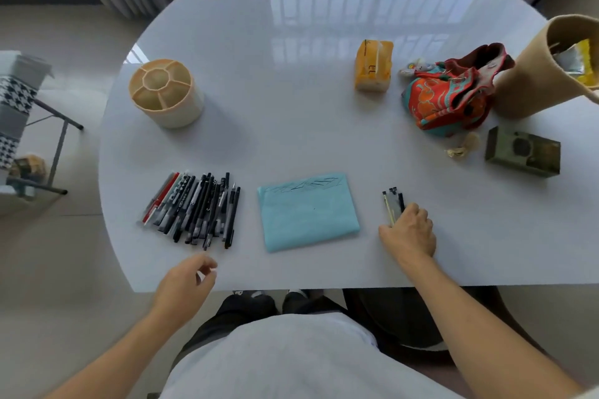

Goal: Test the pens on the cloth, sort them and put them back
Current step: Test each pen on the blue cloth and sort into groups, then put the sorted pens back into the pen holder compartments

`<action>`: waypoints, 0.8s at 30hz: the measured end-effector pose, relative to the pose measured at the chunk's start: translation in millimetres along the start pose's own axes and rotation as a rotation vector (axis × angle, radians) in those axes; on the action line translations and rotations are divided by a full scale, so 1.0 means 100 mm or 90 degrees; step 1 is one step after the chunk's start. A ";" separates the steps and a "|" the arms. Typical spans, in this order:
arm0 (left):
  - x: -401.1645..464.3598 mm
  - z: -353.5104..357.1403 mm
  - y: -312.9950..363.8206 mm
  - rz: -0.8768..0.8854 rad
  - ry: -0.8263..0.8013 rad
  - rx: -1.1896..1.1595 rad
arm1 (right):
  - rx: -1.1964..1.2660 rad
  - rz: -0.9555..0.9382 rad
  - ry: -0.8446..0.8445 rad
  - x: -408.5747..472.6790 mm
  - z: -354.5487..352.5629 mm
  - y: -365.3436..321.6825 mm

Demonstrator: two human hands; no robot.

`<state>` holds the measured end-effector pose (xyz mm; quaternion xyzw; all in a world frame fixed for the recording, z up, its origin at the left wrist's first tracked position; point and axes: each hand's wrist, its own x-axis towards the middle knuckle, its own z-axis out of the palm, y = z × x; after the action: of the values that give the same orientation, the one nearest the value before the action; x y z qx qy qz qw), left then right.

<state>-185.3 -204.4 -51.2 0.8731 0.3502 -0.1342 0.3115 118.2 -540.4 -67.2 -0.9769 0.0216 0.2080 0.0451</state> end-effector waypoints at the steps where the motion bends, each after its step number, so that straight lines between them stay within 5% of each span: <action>1: -0.05 0.01 -0.07 -0.011 0.000 -0.004 | -0.004 -0.006 -0.001 0.00 0.01 -0.02; 8: -0.40 0.06 -0.67 -0.096 0.006 -0.063 | 0.001 0.012 -0.009 0.06 0.02 -0.04; 12: -0.65 0.06 -1.13 -0.172 -0.004 -0.098 | 0.136 0.007 -0.038 -0.06 0.01 -0.08; 16: -0.97 0.05 -1.68 -0.233 -0.046 -0.157 | 0.256 -0.086 -0.073 -0.59 0.10 -0.39; 24: -2.01 0.07 -2.95 -0.347 -0.078 -0.238 | 0.136 -0.366 -0.166 -2.07 0.69 -1.49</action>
<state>-535.0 -149.5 -97.8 0.6655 0.5697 -0.1984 0.4395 -89.6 -380.5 -33.9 -0.8979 -0.2390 0.3068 0.2063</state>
